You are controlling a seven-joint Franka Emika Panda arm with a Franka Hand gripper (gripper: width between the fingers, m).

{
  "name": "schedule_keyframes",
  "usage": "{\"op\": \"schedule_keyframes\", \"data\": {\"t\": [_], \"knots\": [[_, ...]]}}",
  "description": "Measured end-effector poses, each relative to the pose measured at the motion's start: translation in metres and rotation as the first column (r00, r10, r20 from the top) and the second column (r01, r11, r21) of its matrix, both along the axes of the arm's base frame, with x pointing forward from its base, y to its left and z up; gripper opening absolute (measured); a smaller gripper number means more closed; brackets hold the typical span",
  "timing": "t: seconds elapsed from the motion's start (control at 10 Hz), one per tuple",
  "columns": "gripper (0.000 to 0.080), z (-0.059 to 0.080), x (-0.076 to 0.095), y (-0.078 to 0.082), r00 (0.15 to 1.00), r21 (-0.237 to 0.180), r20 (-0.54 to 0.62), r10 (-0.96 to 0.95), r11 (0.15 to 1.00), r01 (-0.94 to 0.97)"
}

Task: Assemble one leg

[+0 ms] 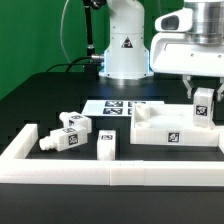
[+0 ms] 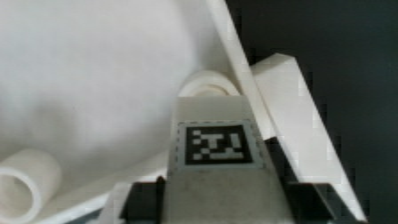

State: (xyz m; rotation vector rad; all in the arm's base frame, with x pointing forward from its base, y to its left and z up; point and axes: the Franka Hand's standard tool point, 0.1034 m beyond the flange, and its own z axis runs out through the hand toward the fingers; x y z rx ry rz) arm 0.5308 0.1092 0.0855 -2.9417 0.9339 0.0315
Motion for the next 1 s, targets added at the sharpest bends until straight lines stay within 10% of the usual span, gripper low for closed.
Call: {"op": "schedule_keyframes", "data": {"t": [0.5,0.7,1.0], "knots": [[0.0288,-0.0007,-0.0032,0.0013,0.958,0.01,0.01,-0.288,0.958,0.288],[0.0571,-0.001,-0.0035,0.0027,0.975,0.01,0.014,-0.22,0.976,0.22],[0.0642,-0.0007,-0.0034,0.0063,1.0,0.006,0.019,-0.018,1.0,0.018]]}}
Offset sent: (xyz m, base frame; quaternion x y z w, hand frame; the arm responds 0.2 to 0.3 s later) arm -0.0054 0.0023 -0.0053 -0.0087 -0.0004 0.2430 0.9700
